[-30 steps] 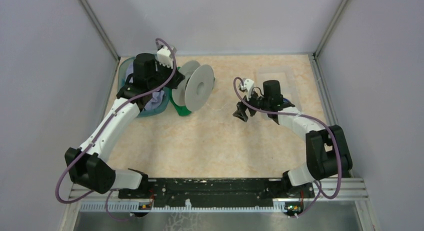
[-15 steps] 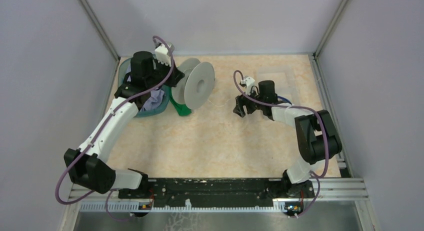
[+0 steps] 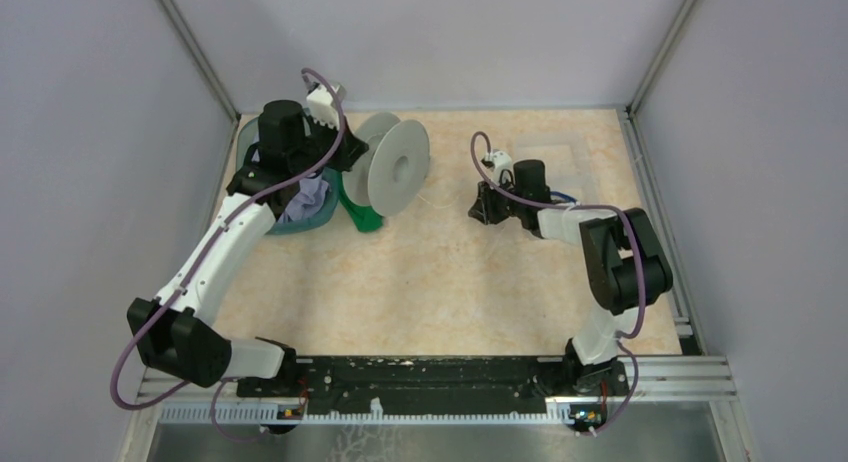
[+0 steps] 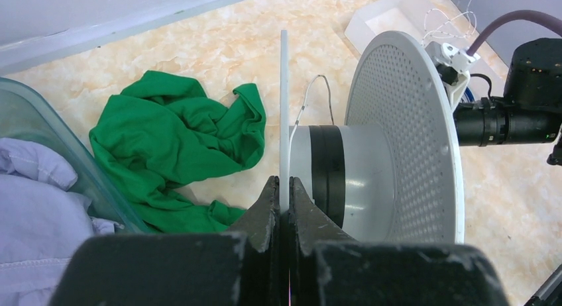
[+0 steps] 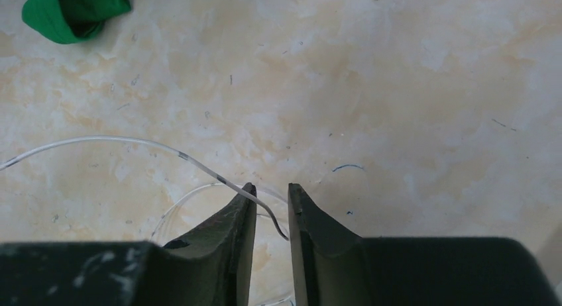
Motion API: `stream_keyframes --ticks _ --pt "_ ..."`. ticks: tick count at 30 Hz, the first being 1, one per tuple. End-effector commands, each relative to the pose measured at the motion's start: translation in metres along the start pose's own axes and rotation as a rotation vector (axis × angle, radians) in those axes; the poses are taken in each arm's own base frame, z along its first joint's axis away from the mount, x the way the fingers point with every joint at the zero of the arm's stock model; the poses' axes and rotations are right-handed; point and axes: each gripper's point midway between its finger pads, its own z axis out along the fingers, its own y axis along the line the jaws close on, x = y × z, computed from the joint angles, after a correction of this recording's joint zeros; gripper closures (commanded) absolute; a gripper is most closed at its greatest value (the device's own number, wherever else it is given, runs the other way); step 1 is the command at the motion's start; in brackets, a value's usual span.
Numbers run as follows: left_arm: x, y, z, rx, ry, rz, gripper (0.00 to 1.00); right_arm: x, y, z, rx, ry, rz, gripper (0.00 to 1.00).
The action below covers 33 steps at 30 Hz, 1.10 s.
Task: Wrap the cables
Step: Wrap the cable around the cable reel.
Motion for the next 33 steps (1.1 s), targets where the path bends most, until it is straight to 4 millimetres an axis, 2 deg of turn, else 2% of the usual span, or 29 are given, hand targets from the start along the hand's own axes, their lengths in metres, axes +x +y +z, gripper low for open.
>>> stream_keyframes --ticks 1,2,3,4,9,15,18,21,25,29,33 --pt "-0.044 -0.003 -0.013 -0.002 -0.128 0.002 1.0 -0.025 0.013 -0.007 -0.035 -0.102 -0.054 0.86" --pt "-0.045 0.002 -0.012 -0.027 -0.131 -0.004 1.0 -0.025 0.018 -0.009 -0.054 -0.101 -0.071 0.93" --pt "-0.045 0.005 -0.012 -0.046 -0.132 -0.012 1.0 -0.034 0.027 -0.015 -0.073 -0.118 -0.104 0.99" --pt "-0.045 0.009 -0.01 -0.062 -0.136 -0.017 1.0 -0.036 0.034 -0.019 -0.091 -0.111 -0.128 1.0" --pt "-0.049 0.023 -0.002 -0.128 -0.157 -0.037 1.0 -0.031 0.088 -0.027 -0.243 -0.01 -0.274 1.0" --pt "-0.044 0.035 0.01 -0.173 -0.156 -0.05 1.0 -0.013 0.162 -0.036 -0.424 0.118 -0.449 1.0" --pt "-0.04 0.038 0.015 -0.182 -0.151 -0.046 1.0 -0.018 0.194 -0.04 -0.514 0.147 -0.508 1.0" --pt "-0.032 0.042 0.017 -0.197 -0.147 -0.026 1.0 -0.046 0.219 -0.048 -0.573 0.117 -0.517 1.0" --pt "-0.023 0.042 0.016 -0.21 -0.139 0.019 1.0 -0.093 0.239 -0.061 -0.593 0.028 -0.499 1.0" --pt "-0.014 0.039 0.015 -0.205 -0.121 0.069 1.0 -0.135 0.245 -0.071 -0.545 -0.049 -0.481 1.0" --pt "-0.004 0.029 0.017 -0.174 -0.092 0.126 1.0 -0.172 0.24 -0.078 -0.49 -0.104 -0.419 1.0"
